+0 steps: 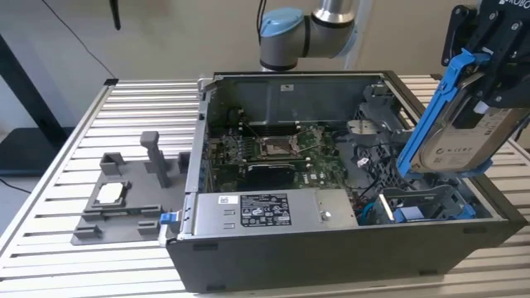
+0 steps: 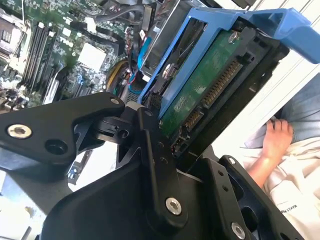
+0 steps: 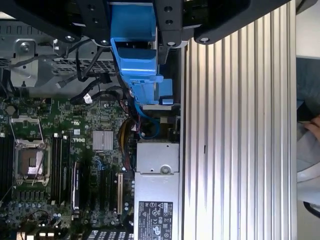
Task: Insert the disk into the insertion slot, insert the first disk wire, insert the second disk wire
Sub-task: 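Insert the disk into the insertion slot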
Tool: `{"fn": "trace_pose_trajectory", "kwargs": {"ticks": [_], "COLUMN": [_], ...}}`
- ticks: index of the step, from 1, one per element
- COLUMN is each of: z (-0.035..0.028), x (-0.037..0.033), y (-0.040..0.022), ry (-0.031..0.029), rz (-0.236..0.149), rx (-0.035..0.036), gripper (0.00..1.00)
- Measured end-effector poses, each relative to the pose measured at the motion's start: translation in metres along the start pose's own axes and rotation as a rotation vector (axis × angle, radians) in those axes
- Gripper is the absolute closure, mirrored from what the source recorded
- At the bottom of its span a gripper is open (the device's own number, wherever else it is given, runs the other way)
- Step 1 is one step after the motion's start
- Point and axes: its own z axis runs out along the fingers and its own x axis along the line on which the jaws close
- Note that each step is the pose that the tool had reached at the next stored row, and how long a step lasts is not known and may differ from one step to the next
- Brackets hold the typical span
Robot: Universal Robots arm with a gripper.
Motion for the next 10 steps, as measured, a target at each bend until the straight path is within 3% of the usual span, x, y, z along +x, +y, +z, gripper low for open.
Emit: {"fn": "trace_pose_trajectory", "kwargs": {"ticks": [5,10], "z": [0.0011,0.0074], "x": [-0.0001,-0.0001], "y": [0.0,-0.0003], "ry": [-0.0003,-0.0002], "rz": [0.0,0.0], "rx": [0.0,0.0013], "gripper": [0.67,0.67]}}
